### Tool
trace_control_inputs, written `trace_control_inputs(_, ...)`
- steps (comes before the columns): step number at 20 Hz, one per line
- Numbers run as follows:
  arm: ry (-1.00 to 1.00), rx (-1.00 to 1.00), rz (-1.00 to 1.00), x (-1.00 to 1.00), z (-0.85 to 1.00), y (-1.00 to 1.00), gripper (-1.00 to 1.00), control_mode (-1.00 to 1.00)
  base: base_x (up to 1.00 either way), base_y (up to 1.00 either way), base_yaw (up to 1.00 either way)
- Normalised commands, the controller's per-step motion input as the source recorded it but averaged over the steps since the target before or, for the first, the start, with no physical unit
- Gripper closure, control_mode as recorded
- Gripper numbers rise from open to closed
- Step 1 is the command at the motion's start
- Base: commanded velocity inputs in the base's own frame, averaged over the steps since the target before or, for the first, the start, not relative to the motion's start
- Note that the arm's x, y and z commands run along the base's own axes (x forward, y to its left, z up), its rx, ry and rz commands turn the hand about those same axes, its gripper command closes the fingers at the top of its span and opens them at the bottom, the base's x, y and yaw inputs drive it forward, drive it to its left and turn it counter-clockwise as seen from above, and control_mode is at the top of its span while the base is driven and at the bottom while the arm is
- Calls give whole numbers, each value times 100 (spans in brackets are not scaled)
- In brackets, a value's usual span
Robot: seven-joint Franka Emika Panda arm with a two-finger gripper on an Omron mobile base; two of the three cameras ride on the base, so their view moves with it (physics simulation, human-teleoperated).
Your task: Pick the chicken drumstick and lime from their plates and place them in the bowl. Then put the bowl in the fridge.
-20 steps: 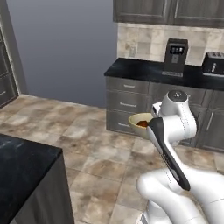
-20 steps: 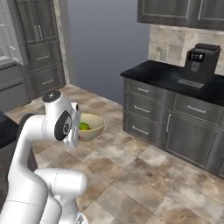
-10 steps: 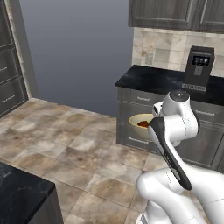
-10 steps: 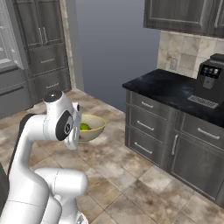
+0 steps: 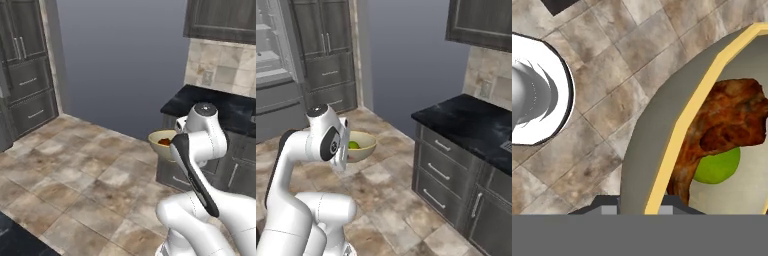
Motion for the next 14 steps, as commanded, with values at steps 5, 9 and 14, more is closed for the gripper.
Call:
trace_control_inputs(5,0,0,0,0,0,0,100,100,79,0,44)
trace_control_inputs(9,0,0,0,0,0,0,100,100,82,0,40)
trace_control_inputs(14,0,0,0,0,0,0,100,100,87,0,34)
